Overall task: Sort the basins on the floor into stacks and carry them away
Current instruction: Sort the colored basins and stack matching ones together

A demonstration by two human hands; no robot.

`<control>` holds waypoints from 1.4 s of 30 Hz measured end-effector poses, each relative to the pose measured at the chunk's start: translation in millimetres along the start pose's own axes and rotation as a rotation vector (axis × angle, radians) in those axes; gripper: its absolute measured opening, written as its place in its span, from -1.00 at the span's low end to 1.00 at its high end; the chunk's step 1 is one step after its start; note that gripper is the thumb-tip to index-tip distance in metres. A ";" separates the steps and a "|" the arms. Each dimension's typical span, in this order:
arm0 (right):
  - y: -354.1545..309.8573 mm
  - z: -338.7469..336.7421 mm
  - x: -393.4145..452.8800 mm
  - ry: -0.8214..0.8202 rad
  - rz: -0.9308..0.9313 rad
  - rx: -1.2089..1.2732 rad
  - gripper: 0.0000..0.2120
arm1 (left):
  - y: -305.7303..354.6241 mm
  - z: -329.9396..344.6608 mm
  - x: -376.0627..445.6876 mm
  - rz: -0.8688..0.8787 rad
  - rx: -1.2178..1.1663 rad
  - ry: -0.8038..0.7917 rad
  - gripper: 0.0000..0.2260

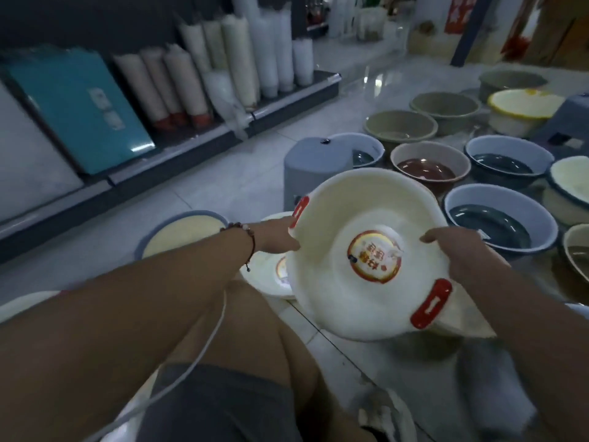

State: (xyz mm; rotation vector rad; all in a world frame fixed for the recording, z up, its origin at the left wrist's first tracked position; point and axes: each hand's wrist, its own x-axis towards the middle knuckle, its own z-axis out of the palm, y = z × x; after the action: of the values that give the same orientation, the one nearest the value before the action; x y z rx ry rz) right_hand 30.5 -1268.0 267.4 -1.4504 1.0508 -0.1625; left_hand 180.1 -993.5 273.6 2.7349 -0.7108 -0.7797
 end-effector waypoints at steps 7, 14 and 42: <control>-57.1 78.4 -17.0 -0.240 0.028 0.260 -0.85 | -73.1 -47.1 -4.0 -0.240 -0.594 0.196 -0.24; -59.2 164.3 25.7 -0.289 0.048 0.158 -0.93 | -182.6 -0.9 18.1 -0.370 -1.076 0.289 -0.78; 159.5 267.8 189.1 -0.215 0.093 -0.471 -0.33 | -240.6 165.9 139.1 -0.554 -0.734 0.339 -0.68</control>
State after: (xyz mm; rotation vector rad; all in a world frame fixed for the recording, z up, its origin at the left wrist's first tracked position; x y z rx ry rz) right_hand 236.9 -1170.0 -16.7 -1.7875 1.0160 0.3227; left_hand 288.0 -867.2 -4.2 2.2611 0.3674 -0.4968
